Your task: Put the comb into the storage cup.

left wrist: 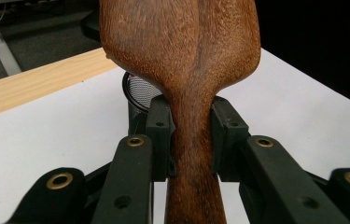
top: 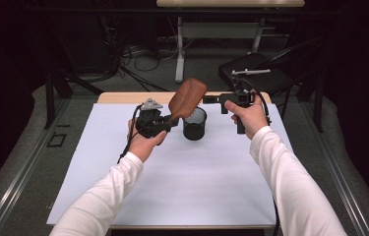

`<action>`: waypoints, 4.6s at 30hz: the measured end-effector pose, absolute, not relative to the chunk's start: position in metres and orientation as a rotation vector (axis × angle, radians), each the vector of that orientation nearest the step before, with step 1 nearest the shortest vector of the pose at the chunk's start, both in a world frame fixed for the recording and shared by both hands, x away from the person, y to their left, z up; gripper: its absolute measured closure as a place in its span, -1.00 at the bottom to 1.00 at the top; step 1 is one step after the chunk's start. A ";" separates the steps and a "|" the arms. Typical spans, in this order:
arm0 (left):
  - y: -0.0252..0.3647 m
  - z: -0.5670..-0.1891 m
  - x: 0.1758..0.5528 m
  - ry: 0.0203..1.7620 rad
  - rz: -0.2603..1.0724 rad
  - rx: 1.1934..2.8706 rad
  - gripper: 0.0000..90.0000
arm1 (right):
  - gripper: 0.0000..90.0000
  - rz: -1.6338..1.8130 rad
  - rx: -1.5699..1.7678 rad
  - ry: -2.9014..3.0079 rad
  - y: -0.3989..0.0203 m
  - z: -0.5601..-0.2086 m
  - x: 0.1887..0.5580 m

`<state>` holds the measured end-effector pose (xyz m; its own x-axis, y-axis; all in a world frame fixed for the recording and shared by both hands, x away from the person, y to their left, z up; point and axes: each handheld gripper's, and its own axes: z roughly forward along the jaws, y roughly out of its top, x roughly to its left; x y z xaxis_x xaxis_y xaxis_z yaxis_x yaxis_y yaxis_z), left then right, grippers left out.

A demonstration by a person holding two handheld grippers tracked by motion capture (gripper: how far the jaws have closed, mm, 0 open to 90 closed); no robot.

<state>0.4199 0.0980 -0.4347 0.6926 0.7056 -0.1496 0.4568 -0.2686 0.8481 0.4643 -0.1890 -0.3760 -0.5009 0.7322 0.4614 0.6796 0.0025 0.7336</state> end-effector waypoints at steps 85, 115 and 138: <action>0.075 -0.436 0.404 0.777 0.253 1.921 0.60 | -0.69 1.670 1.604 2.254 -0.162 -0.408 0.475; 0.074 -0.444 0.406 0.782 0.247 1.963 0.61 | -0.35 1.741 1.615 2.199 -0.170 -0.410 0.476; 0.074 -0.446 0.407 0.782 0.252 1.977 0.61 | -0.07 1.945 1.711 2.140 -0.178 -0.419 0.479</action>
